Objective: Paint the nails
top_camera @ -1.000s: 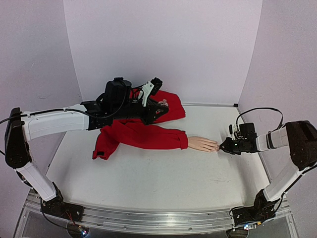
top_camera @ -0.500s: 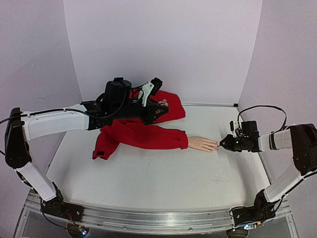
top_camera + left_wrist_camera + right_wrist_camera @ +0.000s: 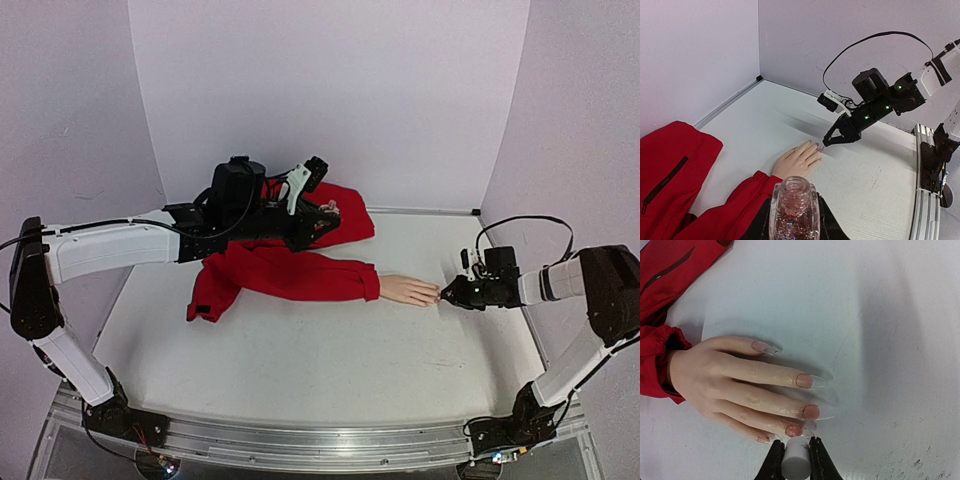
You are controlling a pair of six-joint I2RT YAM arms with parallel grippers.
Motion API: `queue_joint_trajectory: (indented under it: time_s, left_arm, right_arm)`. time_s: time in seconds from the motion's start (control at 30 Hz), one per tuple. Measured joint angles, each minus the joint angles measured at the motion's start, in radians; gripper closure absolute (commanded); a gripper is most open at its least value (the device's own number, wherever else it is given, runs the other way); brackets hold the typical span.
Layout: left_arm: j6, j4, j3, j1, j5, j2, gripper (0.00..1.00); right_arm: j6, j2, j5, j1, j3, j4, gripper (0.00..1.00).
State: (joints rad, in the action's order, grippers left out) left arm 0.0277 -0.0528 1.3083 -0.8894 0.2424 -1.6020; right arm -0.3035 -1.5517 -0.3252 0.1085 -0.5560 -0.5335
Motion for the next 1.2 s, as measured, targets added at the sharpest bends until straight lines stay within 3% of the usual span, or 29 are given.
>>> queue_joint_trajectory:
  time_s: [1.2]
  left_arm:
    - [0.000,0.000,0.000,0.000,0.000,0.000,1.00]
  right_arm:
    - [-0.012,-0.003,0.067,0.005,0.000,-0.003,1.00]
